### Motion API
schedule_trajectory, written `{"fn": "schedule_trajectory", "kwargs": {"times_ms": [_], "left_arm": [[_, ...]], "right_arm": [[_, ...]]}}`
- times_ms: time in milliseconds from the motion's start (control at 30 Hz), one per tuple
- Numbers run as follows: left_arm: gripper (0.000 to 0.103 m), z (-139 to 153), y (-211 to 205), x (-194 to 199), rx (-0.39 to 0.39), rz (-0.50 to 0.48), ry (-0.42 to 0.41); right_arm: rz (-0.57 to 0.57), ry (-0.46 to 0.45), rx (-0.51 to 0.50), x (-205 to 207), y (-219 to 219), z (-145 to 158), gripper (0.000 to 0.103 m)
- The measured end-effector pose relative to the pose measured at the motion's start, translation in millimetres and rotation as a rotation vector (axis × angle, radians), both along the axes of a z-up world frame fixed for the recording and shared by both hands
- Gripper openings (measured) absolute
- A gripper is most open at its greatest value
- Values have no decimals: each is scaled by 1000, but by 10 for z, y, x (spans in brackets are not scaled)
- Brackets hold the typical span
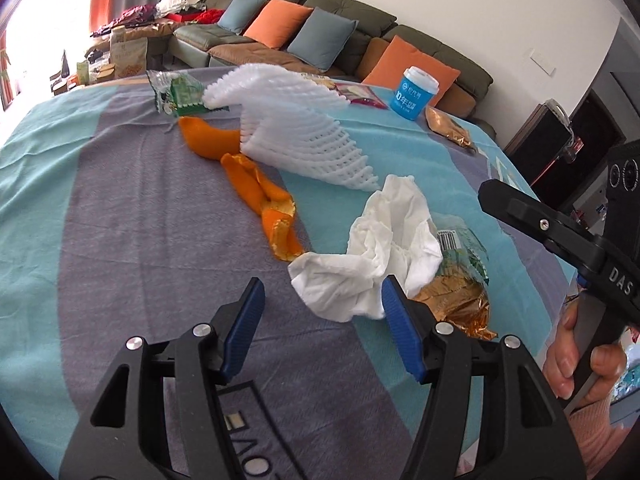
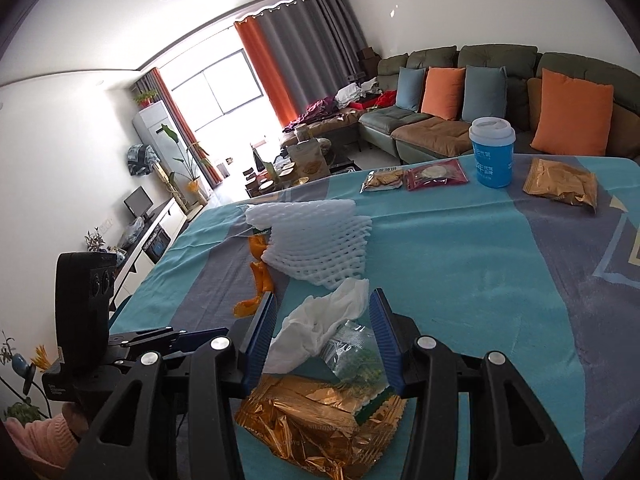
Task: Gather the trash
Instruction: 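Grasp another white tissue with the left tool while the right tool grasps a clear plastic bag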
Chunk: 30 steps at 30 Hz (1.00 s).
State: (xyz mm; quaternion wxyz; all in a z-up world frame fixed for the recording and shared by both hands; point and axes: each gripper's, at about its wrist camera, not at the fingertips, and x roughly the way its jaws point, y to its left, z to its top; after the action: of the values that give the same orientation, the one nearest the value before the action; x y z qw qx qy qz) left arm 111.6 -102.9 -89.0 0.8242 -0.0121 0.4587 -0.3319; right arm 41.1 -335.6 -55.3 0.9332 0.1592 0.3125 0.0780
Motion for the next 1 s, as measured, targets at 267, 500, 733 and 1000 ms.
{"fn": "schedule_trajectory", "kwargs": {"times_ms": [267,500,733,1000], "left_arm": [[31,-46,-142,32,5,-1,11],[3,-54,-141,-20,-15,-15,9],[3,153,21,-126,-58,-10,-57],[3,365,363,-187,-105,24,-105]], "right_arm": [[-14,4,20,-42,-116,-32,46],[-41,25,23,-120,-242,-61,46],[-37,70,18,-164,-231,-157,46],[7,112,47,-90,-131,-257,45]]}}
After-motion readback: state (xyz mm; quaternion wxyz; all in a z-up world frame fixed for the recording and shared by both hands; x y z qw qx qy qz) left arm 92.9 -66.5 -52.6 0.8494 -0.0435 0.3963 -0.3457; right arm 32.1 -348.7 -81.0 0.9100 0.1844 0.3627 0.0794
